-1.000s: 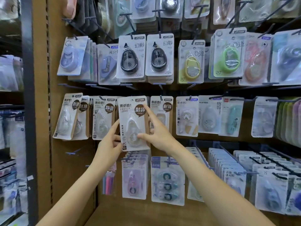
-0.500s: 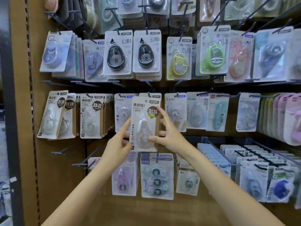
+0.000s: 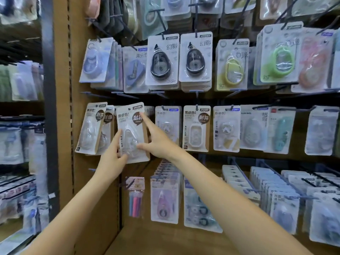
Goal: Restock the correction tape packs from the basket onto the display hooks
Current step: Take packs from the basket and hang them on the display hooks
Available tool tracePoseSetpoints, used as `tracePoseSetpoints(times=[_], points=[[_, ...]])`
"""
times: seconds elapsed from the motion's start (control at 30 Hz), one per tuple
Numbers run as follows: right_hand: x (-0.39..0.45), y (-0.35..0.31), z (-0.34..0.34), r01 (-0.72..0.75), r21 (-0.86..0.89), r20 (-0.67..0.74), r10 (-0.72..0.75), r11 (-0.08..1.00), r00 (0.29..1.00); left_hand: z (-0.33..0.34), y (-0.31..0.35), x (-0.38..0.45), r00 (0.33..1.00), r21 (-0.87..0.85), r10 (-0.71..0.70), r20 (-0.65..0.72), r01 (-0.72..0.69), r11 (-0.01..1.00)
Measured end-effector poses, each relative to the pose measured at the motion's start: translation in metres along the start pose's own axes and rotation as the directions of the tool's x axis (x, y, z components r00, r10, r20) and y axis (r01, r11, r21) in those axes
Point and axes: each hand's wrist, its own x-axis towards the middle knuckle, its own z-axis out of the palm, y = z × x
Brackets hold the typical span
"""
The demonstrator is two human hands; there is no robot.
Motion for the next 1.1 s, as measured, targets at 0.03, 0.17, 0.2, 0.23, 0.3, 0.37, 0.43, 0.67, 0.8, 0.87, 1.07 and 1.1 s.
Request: tracePoseSetpoints(times=[0.03, 0.17, 0.2, 0.23, 0.3, 0.37, 0.43, 0.67, 0.8, 0.87, 1.07, 1.1], points=[[0.007, -0.001, 0.004, -0.013, -0.001, 0.0, 0.013, 1.0, 1.0, -0.005, -0.001, 0.005, 1.0, 0.037, -0.003, -0.014, 0.004, 0.999], [0.024, -0.002, 0.01, -0.073, 0.019, -0.01, 0.074, 0.997, 0.997, -0.013, -0.005, 0.021, 0.999, 0.093, -0.03, -0.017, 0.031, 0.995], [0.025, -0.002, 0.011, -0.089, 0.02, -0.015, 0.089, 0.996, 0.996, -0.014, -0.008, 0.025, 1.0, 0.084, -0.028, -0.011, 0.029, 0.996], [0.027, -0.001, 0.012, -0.107, 0.018, -0.017, 0.107, 0.994, 0.994, -0.014, -0.012, 0.028, 1.0, 0.079, -0.031, -0.003, 0.031, 0.996], [0.029, 0.002, 0.014, -0.15, 0.016, -0.01, 0.15, 0.989, 0.989, -0.016, -0.018, 0.032, 0.998, 0.072, -0.055, 0.005, 0.055, 0.996], [0.035, 0.003, 0.016, -0.202, 0.002, -0.008, 0.202, 0.979, 0.979, -0.019, -0.024, 0.032, 0.995, 0.084, -0.095, 0.038, 0.092, 0.992], [0.048, 0.002, 0.018, -0.263, -0.071, -0.027, 0.262, 0.962, 0.965, -0.023, -0.026, 0.024, 0.99, 0.158, -0.126, 0.061, 0.115, 0.981], [0.048, -0.002, 0.055, -0.368, -0.417, -0.35, 0.226, 0.831, 0.909, -0.053, -0.051, -0.047, 0.983, 0.28, 0.009, -0.184, 0.044, 0.959], [-0.02, -0.008, 0.097, -0.023, -0.433, -0.468, -0.203, 0.901, 0.86, -0.081, -0.08, -0.104, 0.955, 0.218, -0.018, -0.295, 0.086, 0.972], [-0.067, -0.017, 0.139, 0.193, -0.354, -0.393, -0.333, 0.915, 0.857, -0.095, -0.106, -0.143, 0.934, 0.163, -0.104, -0.341, 0.168, 0.972], [-0.181, 0.024, 0.322, 0.193, -0.187, 0.279, -0.137, 0.963, 0.95, -0.13, -0.221, -0.323, 0.746, 0.046, -0.551, -0.374, 0.608, 0.793], [-0.198, 0.035, 0.35, 0.123, -0.175, 0.406, -0.043, 0.977, 0.913, -0.135, -0.236, -0.357, 0.698, 0.084, -0.611, -0.374, 0.681, 0.727]])
